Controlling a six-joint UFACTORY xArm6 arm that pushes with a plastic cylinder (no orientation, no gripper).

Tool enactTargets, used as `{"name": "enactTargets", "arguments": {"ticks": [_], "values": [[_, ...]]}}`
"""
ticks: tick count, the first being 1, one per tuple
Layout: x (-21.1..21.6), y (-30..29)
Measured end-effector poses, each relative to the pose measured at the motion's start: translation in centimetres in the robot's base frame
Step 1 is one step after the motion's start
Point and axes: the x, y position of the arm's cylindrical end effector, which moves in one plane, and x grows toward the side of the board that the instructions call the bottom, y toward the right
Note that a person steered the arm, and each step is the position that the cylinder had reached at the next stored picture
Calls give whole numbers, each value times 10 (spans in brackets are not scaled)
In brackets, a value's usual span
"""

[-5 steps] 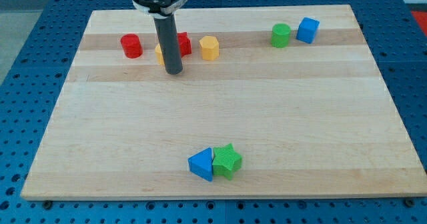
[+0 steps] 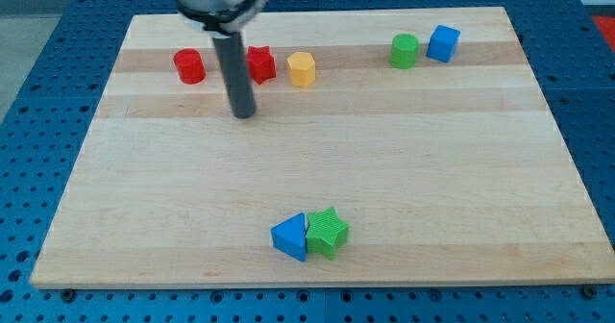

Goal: Place the yellow hexagon towards the bottom right side of the red star

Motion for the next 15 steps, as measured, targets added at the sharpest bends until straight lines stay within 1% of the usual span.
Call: {"name": "enactTargets", "arguments": {"ticks": [1,2,3,4,5,7,8,9,10,11,13,14,15], "values": [[-22,31],[-60,39],[-73,44],[-45,43],[-30,14],[-36,-58],[-50,-72],[-44,-76],[-22,-67],[-29,-59],[-61,-59],[-43,-58],[-13,-19]]}}
